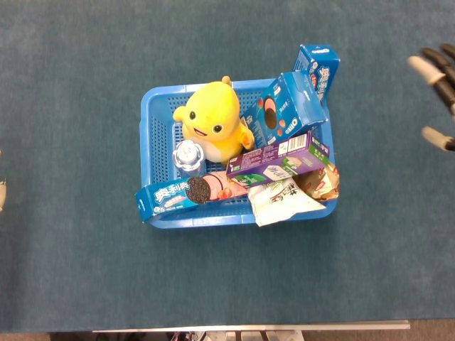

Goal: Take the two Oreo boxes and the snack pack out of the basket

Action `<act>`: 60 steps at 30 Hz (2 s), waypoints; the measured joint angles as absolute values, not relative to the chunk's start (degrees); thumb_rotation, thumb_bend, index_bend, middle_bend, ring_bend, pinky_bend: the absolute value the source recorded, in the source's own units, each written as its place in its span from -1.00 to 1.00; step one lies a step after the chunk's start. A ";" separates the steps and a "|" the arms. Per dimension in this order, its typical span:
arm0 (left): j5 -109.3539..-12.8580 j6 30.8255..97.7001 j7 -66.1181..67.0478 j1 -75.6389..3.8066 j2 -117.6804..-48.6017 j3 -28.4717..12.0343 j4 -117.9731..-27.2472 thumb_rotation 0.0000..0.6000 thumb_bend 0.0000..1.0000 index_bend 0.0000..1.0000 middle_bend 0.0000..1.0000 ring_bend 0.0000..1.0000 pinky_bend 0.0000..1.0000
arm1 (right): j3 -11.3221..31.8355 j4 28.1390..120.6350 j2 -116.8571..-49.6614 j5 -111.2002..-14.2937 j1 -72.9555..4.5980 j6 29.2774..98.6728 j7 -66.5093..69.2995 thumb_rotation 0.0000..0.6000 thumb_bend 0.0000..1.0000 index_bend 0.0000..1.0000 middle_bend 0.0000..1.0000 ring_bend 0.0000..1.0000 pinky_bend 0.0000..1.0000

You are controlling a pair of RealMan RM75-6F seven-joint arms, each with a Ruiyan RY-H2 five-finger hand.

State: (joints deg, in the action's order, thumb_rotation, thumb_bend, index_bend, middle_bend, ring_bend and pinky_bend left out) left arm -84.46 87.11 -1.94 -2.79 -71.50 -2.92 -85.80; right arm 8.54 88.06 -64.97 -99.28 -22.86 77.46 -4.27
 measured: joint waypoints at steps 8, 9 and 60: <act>-83.91 87.09 -3.30 -2.33 -72.14 -2.80 -84.54 1.00 -0.31 -0.36 -0.62 -0.79 -0.30 | 8.88 79.80 -67.12 -106.54 -32.27 74.20 0.41 1.00 -1.00 -0.79 -0.73 -0.80 -0.59; -83.85 87.05 -3.55 -2.28 -72.27 -2.78 -84.30 1.00 -0.31 -0.36 -0.62 -0.79 -0.30 | 8.77 78.70 -67.45 -107.21 -33.25 73.79 0.91 1.00 -1.00 -0.79 -0.73 -0.80 -0.60; -83.38 86.36 -9.86 -0.84 -73.85 -2.33 -79.60 1.00 -0.31 -0.36 -0.62 -0.78 -0.29 | -1.83 32.67 -94.46 -113.52 -54.47 83.22 16.93 1.00 -1.00 -0.87 -0.64 -0.87 -0.80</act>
State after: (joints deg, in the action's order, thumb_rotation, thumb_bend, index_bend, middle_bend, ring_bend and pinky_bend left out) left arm -83.38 86.36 -9.86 -0.84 -73.85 -2.33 -79.60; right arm -1.83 32.67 -94.46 -113.52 -54.47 83.22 16.93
